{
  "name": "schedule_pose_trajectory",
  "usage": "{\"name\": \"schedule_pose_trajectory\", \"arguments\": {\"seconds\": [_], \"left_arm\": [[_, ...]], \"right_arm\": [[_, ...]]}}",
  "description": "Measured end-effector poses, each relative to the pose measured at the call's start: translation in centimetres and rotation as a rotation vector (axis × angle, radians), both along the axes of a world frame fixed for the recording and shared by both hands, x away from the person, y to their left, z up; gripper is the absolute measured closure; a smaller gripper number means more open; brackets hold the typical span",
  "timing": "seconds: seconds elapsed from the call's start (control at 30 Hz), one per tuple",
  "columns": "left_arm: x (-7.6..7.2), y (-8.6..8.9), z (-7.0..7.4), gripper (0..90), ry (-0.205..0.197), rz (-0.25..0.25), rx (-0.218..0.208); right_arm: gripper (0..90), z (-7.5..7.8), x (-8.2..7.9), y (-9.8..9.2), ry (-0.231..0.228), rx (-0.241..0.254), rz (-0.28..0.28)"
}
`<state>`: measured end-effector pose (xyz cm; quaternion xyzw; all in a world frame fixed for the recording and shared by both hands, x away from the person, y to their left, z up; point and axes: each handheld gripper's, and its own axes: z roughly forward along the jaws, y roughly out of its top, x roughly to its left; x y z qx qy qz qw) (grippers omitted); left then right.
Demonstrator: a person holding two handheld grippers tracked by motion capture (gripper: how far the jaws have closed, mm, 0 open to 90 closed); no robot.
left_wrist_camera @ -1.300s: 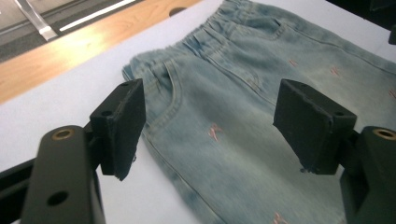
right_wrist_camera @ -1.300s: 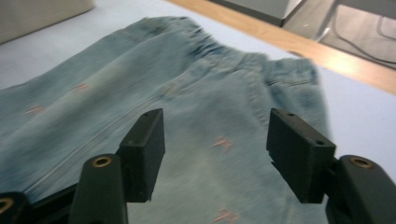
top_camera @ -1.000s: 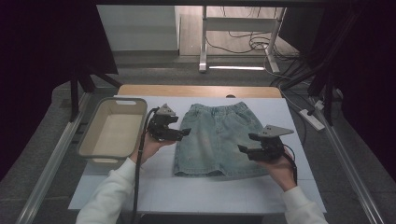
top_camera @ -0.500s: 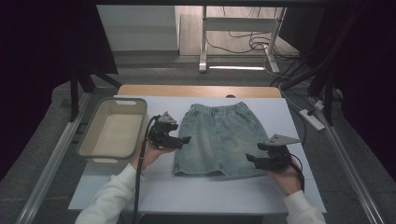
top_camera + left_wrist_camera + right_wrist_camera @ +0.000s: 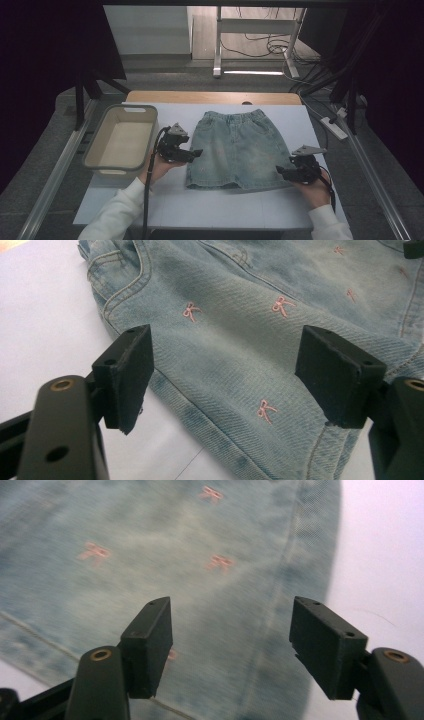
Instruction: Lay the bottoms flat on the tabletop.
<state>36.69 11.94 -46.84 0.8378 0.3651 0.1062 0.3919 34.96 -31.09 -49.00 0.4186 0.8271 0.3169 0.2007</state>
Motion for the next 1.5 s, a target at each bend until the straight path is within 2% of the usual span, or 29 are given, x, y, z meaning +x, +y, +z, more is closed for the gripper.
{"name": "schedule_pose_trajectory", "arguments": {"seconds": [0.07, 0.23, 0.33, 0.37, 0.4, 0.5, 0.57, 0.67, 0.77, 0.9, 0.97, 1.13, 1.2, 1.27, 1.3, 1.37, 1.4, 1.5], "left_arm": [[0.0, -0.1, -0.1, 24.2, 0.000, 0.001, 0.014], [0.2, -0.1, -0.3, 24.0, 0.006, 0.000, 0.018], [0.2, 0.0, -0.3, 23.9, 0.005, 0.005, 0.020], [0.2, 0.0, -0.3, 23.9, 0.003, 0.007, 0.024], [0.1, 0.0, -0.3, 24.0, -0.001, 0.010, 0.030], [0.1, 0.2, -0.1, 24.0, -0.008, 0.015, 0.033], [0.1, 0.2, -0.1, 24.0, -0.010, 0.016, 0.031], [0.1, 0.3, -0.1, 23.9, -0.007, 0.018, 0.029], [0.2, 0.5, -0.1, 23.9, -0.005, 0.023, 0.025], [0.3, 0.6, -0.1, 23.9, -0.004, 0.025, 0.023], [0.3, 0.6, -0.2, 23.6, -0.003, 0.028, 0.022], [0.4, 0.6, -0.1, 23.5, -0.007, 0.032, 0.022], [0.4, 0.6, 0.0, 23.4, -0.009, 0.029, 0.023], [0.4, 0.5, 0.0, 23.1, -0.010, 0.031, 0.020], [0.4, 0.5, 0.0, 23.0, -0.010, 0.031, 0.021], [0.4, 0.5, 0.0, 22.9, -0.010, 0.035, 0.024], [0.4, 0.5, 0.0, 23.0, -0.012, 0.035, 0.024], [0.4, 0.5, 0.1, 22.8, -0.014, 0.033, 0.018]], "right_arm": [[33.9, -0.3, 0.2, -0.3, 0.006, -0.015, -0.009], [34.0, -1.5, 1.0, -0.6, 0.048, -0.036, -0.030], [39.3, -2.0, 1.4, -0.7, 0.074, -0.066, -0.036], [41.3, -2.1, 1.4, -0.8, 0.074, -0.037, -0.039], [46.3, -2.1, 1.5, -1.1, 0.078, -0.026, -0.040], [75.1, -2.0, 1.2, -1.5, 0.057, -0.039, -0.025], [82.3, -1.9, 1.1, -1.5, 0.044, -0.057, -0.012], [85.7, -1.7, 1.0, -1.3, 0.046, -0.080, -0.003], [86.3, -1.1, 0.6, -1.7, 0.042, -0.074, -0.010], [86.8, 0.4, -0.6, -3.1, 0.013, -0.053, -0.052], [86.9, 0.6, -1.3, -4.0, 0.013, -0.031, -0.070], [87.0, 0.2, -2.4, -6.2, 0.041, 0.033, -0.103], [86.9, -0.2, -2.5, -6.4, 0.044, 0.042, -0.106], [85.6, -0.6, -2.4, -6.1, 0.038, 0.028, -0.100], [81.1, -0.8, -2.3, -5.9, 0.033, 0.017, -0.093], [59.8, -0.9, -2.3, -5.4, 0.009, 0.000, -0.091], [52.9, -0.7, -2.4, -5.2, -0.007, -0.007, -0.088], [45.5, 0.2, -2.7, -4.3, -0.043, 0.042, -0.043]]}}
